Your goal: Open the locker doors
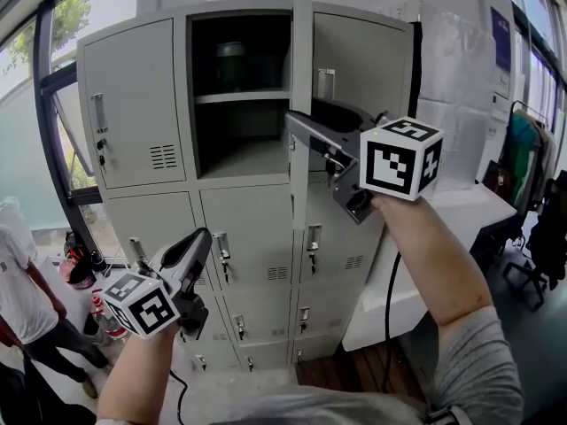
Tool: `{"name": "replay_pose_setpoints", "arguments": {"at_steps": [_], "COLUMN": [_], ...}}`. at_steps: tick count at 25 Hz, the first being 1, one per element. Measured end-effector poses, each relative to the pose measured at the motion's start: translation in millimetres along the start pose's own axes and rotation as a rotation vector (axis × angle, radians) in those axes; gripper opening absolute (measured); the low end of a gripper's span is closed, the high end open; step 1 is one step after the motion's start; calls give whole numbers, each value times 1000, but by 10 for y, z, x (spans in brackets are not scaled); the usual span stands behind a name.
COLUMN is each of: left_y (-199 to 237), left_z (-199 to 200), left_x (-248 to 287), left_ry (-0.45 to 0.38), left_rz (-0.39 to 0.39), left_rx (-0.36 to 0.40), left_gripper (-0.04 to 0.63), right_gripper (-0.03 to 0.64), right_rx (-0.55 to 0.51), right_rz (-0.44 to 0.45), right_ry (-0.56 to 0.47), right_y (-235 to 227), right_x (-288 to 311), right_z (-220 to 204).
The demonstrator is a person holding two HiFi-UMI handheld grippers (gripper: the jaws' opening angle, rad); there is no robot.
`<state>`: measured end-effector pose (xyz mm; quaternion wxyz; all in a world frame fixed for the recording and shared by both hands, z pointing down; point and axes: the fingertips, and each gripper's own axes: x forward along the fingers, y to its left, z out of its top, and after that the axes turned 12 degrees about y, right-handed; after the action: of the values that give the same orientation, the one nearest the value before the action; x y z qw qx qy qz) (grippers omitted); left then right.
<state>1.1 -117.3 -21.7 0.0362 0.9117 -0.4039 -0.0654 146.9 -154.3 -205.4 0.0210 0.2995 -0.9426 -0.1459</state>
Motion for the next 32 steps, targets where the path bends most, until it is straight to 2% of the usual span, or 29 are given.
{"name": "replay_pose_setpoints", "arguments": {"at_steps": [7, 12, 18, 21, 23, 25, 29, 32], "left_y": [-469, -657, -747, -747, -725, -694, -663, -632], "left_z": [-159, -222, -320, -404, -486, -592, -924, -1308], "left_x": [303, 471, 554, 548, 498, 428, 288, 185], "left_ry": [5, 9, 20, 28, 30, 32, 33, 34], "left_rz": [11, 2, 4, 7, 17, 37, 73, 82], "left_rx": [10, 12, 1, -10, -19, -27, -23, -54], "left_gripper": [5, 5, 5, 5, 5, 5, 5, 5], "right_gripper": [170, 136, 150, 164, 164, 163, 94, 71], "right_rx": [18, 28, -6, 37, 103, 176, 303, 391], "right_rz": [-116, -205, -195, -176, -140, -77, 105, 172], "right_ry": [13, 0, -37, -100, -138, -137, -9, 71], "right_y": [-724, -1132, -1028, -897, -752, -526, 203, 700], "right_x": [-722, -1005, -1107, -1299, -1440, -1485, -1234, -1045], "right_z": [-230, -348, -372, -507, -795, -1281, -2550, -3318]}}
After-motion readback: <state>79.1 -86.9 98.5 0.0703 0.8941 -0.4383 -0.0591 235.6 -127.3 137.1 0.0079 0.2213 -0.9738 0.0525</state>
